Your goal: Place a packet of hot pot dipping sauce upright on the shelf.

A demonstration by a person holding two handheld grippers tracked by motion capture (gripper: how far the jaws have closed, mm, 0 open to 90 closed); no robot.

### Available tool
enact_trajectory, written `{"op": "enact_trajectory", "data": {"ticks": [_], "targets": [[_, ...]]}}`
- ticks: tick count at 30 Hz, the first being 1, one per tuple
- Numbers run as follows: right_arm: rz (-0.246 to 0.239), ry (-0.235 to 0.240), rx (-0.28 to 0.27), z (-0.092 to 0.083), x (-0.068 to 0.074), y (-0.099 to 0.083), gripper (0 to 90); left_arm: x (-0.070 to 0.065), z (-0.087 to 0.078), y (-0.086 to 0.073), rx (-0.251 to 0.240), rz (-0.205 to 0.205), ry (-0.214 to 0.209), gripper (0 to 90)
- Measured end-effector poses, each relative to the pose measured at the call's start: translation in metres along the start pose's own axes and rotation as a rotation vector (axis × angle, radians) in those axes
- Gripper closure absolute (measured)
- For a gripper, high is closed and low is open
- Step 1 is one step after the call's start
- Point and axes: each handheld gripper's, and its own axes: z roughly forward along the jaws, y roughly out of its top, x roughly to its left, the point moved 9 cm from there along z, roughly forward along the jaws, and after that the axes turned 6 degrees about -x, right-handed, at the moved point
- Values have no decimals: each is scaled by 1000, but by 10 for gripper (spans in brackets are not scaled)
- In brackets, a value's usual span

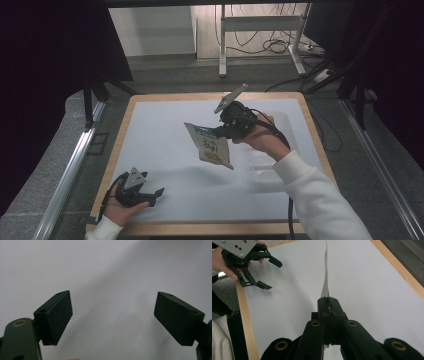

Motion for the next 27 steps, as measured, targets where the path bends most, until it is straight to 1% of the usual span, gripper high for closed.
{"op": "enact_trajectory", "data": {"ticks": [5,7,15,20,27], "targets": [[15,-7,-9,-8,-4,-3,893,0,0,0,0,-1,2,152],[11,-7,-11,-10,-5,-3,893,0,0,0,0,-1,2,152],[35,-22,-16,-20,-9,-8,893,0,1,-1,4,0,2,152],[39,-36,-20,-28,-15,-12,894,0,1,-1,5,1,4,152],[37,-47,-24,-38,-17,-15,893,0,2,-1,11,4,5,151]]}}
